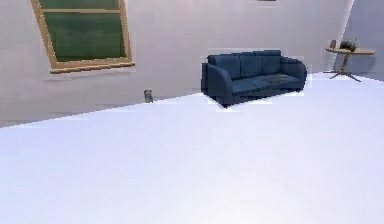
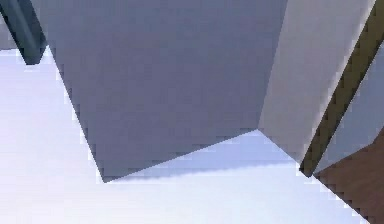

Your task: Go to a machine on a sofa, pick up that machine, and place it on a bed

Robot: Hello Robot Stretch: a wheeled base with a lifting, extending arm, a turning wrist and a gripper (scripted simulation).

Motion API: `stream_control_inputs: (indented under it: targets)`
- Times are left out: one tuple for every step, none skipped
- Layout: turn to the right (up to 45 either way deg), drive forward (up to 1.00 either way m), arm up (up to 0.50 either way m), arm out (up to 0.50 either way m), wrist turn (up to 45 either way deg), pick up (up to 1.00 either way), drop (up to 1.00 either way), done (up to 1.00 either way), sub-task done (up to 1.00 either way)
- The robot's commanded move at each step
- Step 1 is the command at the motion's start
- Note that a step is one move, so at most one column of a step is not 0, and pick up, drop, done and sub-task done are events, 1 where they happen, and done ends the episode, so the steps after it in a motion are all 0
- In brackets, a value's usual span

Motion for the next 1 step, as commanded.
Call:
stream_control_inputs:
  targets:
    - [12.0, 0.00, 0.00, 0.00, 0.0, 0.00, 0.00, 0.00, 0.00]
